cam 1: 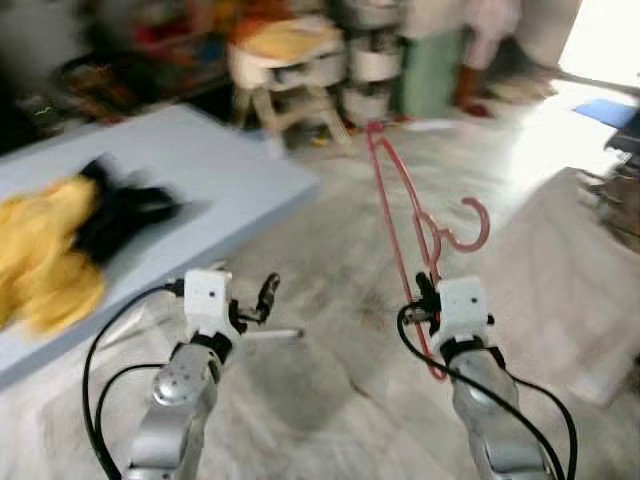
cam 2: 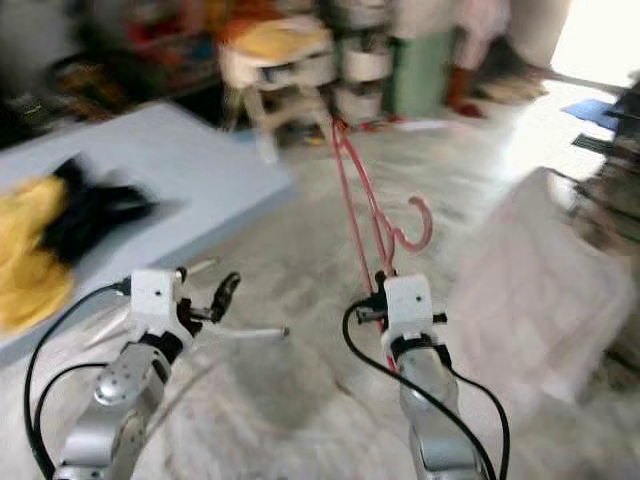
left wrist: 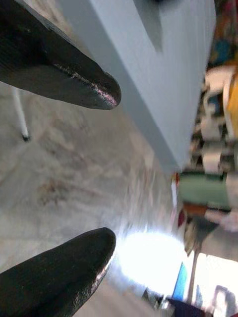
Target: Hang hanger
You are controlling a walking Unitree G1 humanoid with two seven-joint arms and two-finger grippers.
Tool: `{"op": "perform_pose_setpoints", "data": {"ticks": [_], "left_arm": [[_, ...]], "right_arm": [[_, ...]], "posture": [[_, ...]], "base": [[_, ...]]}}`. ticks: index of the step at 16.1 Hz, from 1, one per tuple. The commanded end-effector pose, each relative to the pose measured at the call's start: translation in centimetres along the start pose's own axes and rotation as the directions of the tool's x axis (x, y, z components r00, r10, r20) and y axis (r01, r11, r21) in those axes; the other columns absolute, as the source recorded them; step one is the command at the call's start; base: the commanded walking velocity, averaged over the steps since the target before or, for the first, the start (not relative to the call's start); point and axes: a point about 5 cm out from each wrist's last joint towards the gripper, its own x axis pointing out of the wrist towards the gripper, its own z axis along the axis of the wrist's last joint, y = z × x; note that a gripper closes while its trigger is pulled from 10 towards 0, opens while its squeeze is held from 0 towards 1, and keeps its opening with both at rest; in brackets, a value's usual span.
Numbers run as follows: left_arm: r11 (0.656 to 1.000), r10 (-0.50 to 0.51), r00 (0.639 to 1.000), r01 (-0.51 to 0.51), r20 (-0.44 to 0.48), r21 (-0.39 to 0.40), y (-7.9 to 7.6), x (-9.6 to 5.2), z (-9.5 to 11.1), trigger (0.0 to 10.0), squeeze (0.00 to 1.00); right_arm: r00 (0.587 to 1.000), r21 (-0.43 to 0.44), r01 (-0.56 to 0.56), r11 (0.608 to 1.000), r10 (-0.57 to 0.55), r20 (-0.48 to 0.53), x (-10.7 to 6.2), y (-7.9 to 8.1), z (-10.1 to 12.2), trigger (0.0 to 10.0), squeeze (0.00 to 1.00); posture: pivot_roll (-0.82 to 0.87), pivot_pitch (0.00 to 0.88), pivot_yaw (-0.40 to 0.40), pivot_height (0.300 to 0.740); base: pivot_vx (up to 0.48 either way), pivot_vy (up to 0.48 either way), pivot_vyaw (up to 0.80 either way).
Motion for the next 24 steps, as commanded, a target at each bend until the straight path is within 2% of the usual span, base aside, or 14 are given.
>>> {"op": "perform_pose_setpoints", "data": {"ticks": [1, 18, 19, 20, 21, 24], "left_arm": [[0.999, -0.045, 0.999, 0.045, -0.009, 0.002, -0.8, 0.1, 0.0, 10.0, 0.0], [0.998, -0.06, 0.998, 0.06, -0.017, -0.003, -1.0, 0.0, -0.1, 10.0, 0.0], [0.99, -0.139, 0.988, 0.139, -0.066, -0.007, -2.1, 0.3, -0.7, 10.0, 0.0], [0.986, -0.168, 0.982, 0.168, -0.085, -0.007, -2.5, 0.5, -1.0, 10.0, 0.0], [0.985, -0.174, 0.981, 0.174, -0.087, -0.007, -2.6, 0.5, -1.0, 10.0, 0.0], [0.981, -0.193, 0.977, 0.192, -0.09, -0.014, -2.7, 0.8, -0.9, 10.0, 0.0]], "right_arm": [[1.0, -0.012, 0.016, 1.0, -0.016, 0.019, 0.1, -0.6, 0.4, 10.0, 0.0], [1.0, -0.015, 0.019, 1.0, -0.019, 0.02, 0.1, -0.6, 0.4, 10.0, 0.0], [0.959, -0.068, 0.25, 0.966, -0.256, -0.121, -3.7, -3.3, -2.1, 10.0, 0.0], [0.918, -0.127, 0.334, 0.934, -0.353, -0.179, -5.7, -4.5, -3.0, 10.0, 0.0], [0.923, -0.102, 0.322, 0.941, -0.336, -0.189, -5.9, -4.6, -3.1, 10.0, 0.0], [0.924, -0.125, 0.314, 0.941, -0.333, -0.187, -6.5, -4.6, -3.3, 10.0, 0.0]], "posture": [[-0.09, 0.0, 0.108, 0.74], [-0.08, 0.0, 0.108, 0.74], [-0.14, 0.007, 0.139, 0.74], [-0.15, 0.009, 0.141, 0.74], [-0.16, 0.012, 0.146, 0.74], [-0.17, 0.016, 0.152, 0.74]], "base": [[0.285, 0.0, -0.8], [0.274, 0.0, -0.8], [0.0, 0.0, 0.0], [0.0, 0.0, 0.0], [0.0, 0.0, 0.0], [0.0, 0.0, 0.0]]}}
